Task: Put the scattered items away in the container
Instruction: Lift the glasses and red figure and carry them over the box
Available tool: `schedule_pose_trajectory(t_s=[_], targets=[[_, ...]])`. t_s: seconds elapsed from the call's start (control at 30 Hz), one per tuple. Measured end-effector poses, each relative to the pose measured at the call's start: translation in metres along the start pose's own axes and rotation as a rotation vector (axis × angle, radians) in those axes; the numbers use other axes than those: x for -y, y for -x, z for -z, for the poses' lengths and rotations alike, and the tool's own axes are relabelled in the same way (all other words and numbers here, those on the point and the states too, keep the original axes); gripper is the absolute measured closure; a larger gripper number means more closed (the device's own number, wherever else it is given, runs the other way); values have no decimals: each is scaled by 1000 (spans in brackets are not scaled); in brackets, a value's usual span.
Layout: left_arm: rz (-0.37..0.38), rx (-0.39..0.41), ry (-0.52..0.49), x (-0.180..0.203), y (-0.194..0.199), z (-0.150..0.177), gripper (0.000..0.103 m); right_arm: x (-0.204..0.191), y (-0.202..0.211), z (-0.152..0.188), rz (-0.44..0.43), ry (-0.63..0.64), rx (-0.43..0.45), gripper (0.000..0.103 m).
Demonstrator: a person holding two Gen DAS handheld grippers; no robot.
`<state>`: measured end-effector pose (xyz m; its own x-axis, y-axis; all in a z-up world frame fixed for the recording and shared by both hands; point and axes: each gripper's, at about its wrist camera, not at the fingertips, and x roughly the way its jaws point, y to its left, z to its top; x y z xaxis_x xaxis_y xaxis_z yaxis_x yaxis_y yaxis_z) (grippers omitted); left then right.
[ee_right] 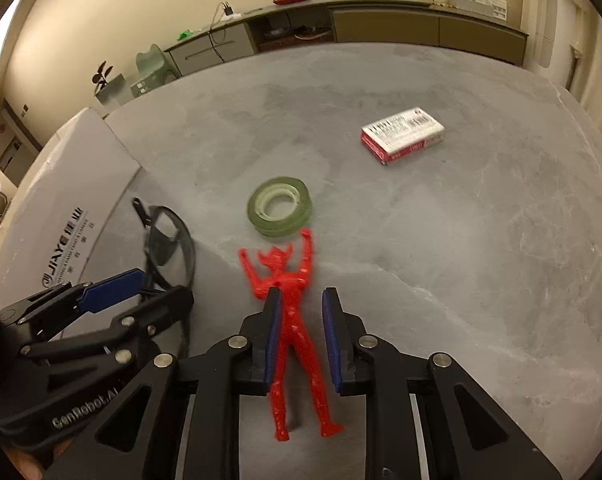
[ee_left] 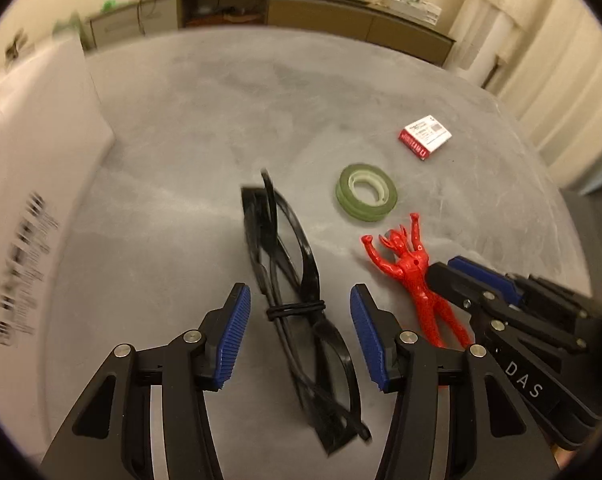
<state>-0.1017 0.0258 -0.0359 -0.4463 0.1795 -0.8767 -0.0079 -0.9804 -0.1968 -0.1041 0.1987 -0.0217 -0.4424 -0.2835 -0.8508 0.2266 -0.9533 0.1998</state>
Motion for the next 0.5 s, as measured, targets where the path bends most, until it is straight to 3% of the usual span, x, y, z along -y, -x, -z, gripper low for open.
schedule_pose_trajectory(t_s=[0.07, 0.13, 0.37, 0.5], targets=[[-7, 10, -11, -1, -3, 1, 53, 4, -3, -1, -19, -15, -3, 72], [-29, 9, -24, -2, -2, 1, 72, 4, -5, -1, -33, -7, -20, 63], [-8, 38, -4, -23, 19, 10, 73, -11, -7, 4, -68, 79, -47, 61], [4, 64, 28, -41, 33, 15, 73, -15, 10, 5, -73, 80, 20, 61]])
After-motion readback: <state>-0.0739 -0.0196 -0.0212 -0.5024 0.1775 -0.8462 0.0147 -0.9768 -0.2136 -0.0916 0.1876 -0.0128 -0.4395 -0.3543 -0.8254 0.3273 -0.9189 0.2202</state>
